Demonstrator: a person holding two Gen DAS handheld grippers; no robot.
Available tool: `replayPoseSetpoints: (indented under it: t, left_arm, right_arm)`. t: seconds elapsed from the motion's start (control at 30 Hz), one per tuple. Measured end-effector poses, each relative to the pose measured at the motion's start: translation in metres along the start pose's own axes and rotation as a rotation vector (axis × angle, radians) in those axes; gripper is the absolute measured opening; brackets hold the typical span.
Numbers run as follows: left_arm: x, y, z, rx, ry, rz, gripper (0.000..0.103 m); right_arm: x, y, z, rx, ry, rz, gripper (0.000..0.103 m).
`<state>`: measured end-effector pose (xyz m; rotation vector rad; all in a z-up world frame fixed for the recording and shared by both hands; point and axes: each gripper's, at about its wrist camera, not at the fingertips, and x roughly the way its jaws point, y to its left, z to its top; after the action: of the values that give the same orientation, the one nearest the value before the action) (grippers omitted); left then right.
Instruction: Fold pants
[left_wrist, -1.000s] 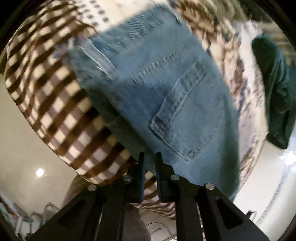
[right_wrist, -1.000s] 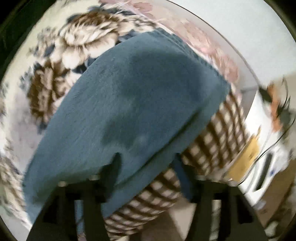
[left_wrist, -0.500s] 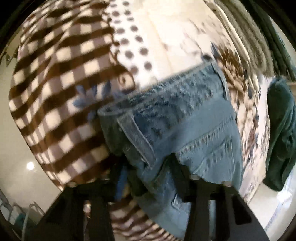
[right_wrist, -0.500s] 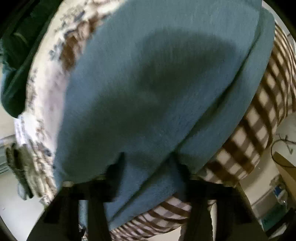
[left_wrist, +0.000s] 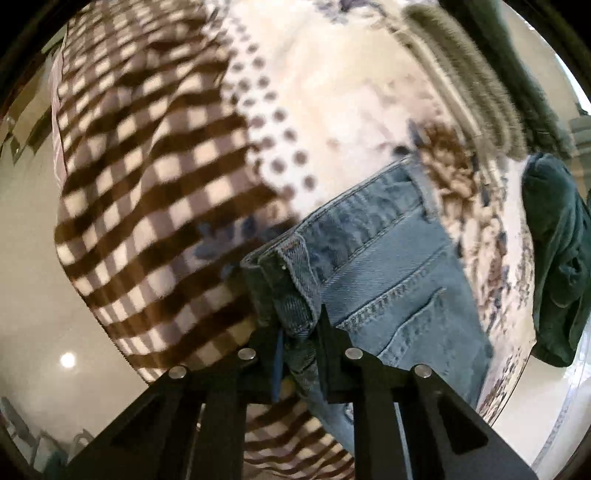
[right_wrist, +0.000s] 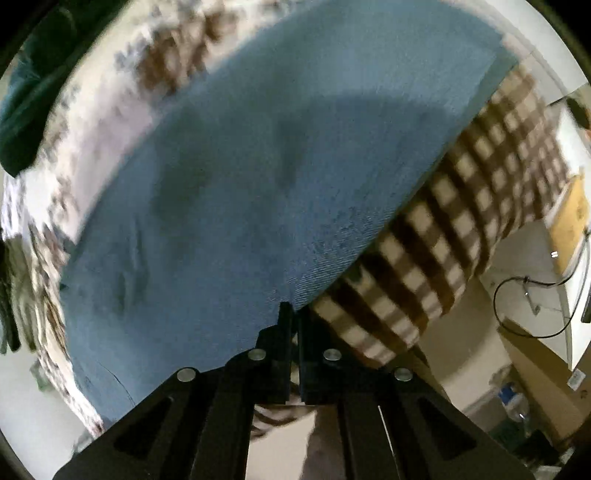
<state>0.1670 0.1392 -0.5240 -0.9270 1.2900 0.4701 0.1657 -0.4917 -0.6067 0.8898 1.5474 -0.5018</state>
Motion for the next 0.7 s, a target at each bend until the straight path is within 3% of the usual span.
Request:
replayPoseSetpoints:
  t: [0.1, 0.13, 0.17, 0.27, 0.3, 0.47, 0.53, 0.63, 0.67, 0.7]
  left_arm:
    - [-0.004, 0.001, -0.001, 0.010, 0.021, 0.005, 0.016]
    - [-0.012, -0.007, -0.005, 0.057, 0.020, 0.034, 0.018]
    - [-0.019, -0.015, -0.009, 0.098, 0.011, 0.053, 0.018]
    - [-0.039, -0.048, -0.030, 0.253, -0.040, 0.122, 0.026]
    - [-0.043, -0.058, -0.039, 0.297, -0.055, 0.118, 0.028]
    - [-0.028, -0.124, -0.094, 0.483, -0.043, 0.053, 0.057]
    - [-0.007, -0.151, -0.118, 0.533, 0.003, 0.025, 0.057]
    - [0.030, -0.187, -0.151, 0.612, 0.074, 0.015, 0.057]
    - [0.042, -0.197, -0.162, 0.644, 0.090, 0.023, 0.057]
    - [0.051, -0.204, -0.173, 0.671, 0.104, 0.032, 0.057]
  right_arm:
    - [0.010, -0.012, 0.013, 0.013, 0.081, 0.065, 0.026]
    - [0.005, -0.018, 0.017, 0.016, 0.070, 0.081, 0.043]
    - [-0.005, -0.025, 0.021, 0.018, 0.043, 0.081, 0.050]
    - [-0.041, -0.056, 0.042, 0.066, -0.077, 0.071, 0.050]
    - [-0.052, -0.067, 0.050, 0.097, -0.122, 0.059, 0.050]
    - [-0.096, -0.146, 0.113, 0.338, -0.304, 0.083, 0.050]
    - [-0.098, -0.177, 0.141, 0.417, -0.320, 0.120, 0.050]
    - [-0.082, -0.194, 0.170, 0.475, -0.281, 0.156, 0.048]
    - [-0.076, -0.196, 0.176, 0.479, -0.279, 0.171, 0.025]
    - [-0.076, -0.195, 0.180, 0.472, -0.305, 0.182, 0.008]
